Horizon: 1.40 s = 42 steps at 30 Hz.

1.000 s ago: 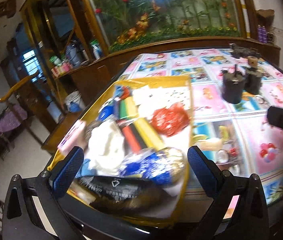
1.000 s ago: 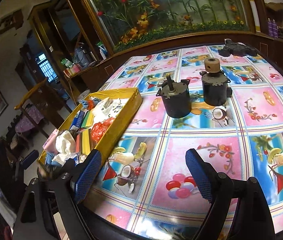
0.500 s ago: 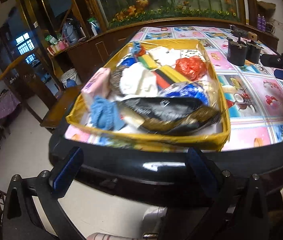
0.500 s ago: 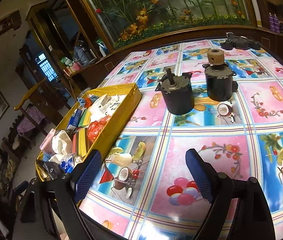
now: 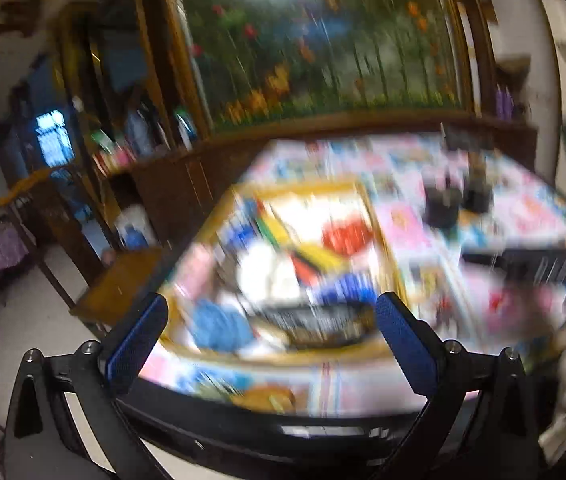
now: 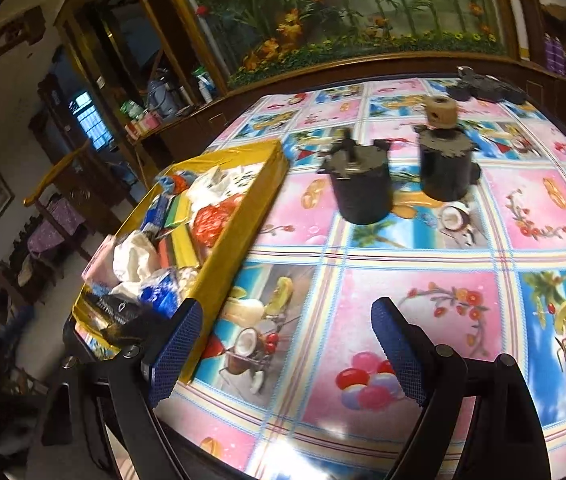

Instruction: Organize soft objects

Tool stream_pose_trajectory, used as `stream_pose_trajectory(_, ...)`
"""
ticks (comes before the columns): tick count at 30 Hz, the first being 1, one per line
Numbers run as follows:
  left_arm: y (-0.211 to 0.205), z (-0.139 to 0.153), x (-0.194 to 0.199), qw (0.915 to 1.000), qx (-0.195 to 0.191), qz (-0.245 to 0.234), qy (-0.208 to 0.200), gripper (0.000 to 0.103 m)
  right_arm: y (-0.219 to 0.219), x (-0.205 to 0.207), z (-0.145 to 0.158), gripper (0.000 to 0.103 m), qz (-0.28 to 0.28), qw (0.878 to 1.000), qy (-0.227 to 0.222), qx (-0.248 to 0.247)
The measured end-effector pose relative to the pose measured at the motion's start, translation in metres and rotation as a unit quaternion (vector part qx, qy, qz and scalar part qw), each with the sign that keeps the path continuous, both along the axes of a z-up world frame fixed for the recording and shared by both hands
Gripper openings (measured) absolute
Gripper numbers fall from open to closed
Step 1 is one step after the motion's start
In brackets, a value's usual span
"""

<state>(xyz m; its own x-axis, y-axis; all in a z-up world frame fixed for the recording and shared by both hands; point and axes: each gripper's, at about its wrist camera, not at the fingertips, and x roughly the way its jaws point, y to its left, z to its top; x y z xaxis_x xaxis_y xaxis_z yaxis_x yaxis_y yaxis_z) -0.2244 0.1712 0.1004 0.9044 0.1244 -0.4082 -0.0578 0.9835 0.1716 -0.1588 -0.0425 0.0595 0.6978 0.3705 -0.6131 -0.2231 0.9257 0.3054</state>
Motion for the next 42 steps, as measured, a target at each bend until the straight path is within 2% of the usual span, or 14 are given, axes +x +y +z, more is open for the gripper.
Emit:
stream_pose_trajectory(1, 0.005, 0.018, -0.01, 0.9989, -0.012, -0.001, -0.045, 0.103, 0.008, -0.001, 0.003, 0.087, 0.008, 1.0, -0.005, -0.008)
stream_pose_trajectory(3, 0.012, 0.046, -0.021, 0.9941, -0.028, -0.006, -0.104, 0.103, 0.022, -0.002, 0.01, 0.087, 0.023, 0.999, -0.016, -0.02)
stream_pose_trajectory(5, 0.012, 0.064, -0.01, 0.9929, -0.026, -0.003, -0.116, 0.103, 0.039, -0.002, 0.016, 0.087, 0.037, 0.998, -0.027, -0.039)
stream_pose_trajectory(7, 0.016, 0.068, 0.014, 0.9936, -0.064, -0.033, -0.088, 0.103, 0.055, -0.001, 0.022, 0.087, 0.054, 0.997, -0.033, -0.051)
stream_pose_trajectory(8, 0.019, 0.065, 0.028, 0.9935, -0.09, -0.033, -0.062, 0.103, 0.063, -0.001, 0.024, 0.087, 0.061, 0.996, -0.034, -0.053)
stream_pose_trajectory(10, 0.022, 0.054, 0.046, 0.9927, -0.119, -0.01, -0.021, 0.103, 0.071, -0.004, 0.026, 0.087, 0.069, 0.995, -0.037, -0.055)
stream_pose_trajectory(12, 0.025, 0.04, 0.055, 0.9911, -0.132, 0.014, 0.011, 0.103, 0.074, -0.006, 0.023, 0.089, 0.068, 0.995, -0.04, -0.063)
stream_pose_trajectory(15, 0.025, 0.023, 0.062, 0.9898, -0.126, 0.05, 0.044, 0.103, 0.081, -0.002, 0.011, 0.089, 0.064, 0.994, -0.029, -0.081)
stream_pose_trajectory(19, 0.03, 0.004, 0.067, 0.9864, -0.126, 0.078, 0.071, 0.103, 0.094, 0.007, 0.003, 0.089, 0.068, 0.994, -0.01, -0.09)
stream_pose_trajectory(29, 0.054, -0.013, 0.086, 0.9805, -0.144, 0.086, 0.102, 0.103, 0.125, 0.013, 0.009, 0.089, 0.083, 0.986, -0.031, -0.139)
stream_pose_trajectory(42, 0.073, -0.028, 0.1, 0.9727, -0.165, 0.098, 0.13, 0.103, 0.127, 0.028, 0.01, 0.089, 0.082, 0.986, -0.023, -0.145)
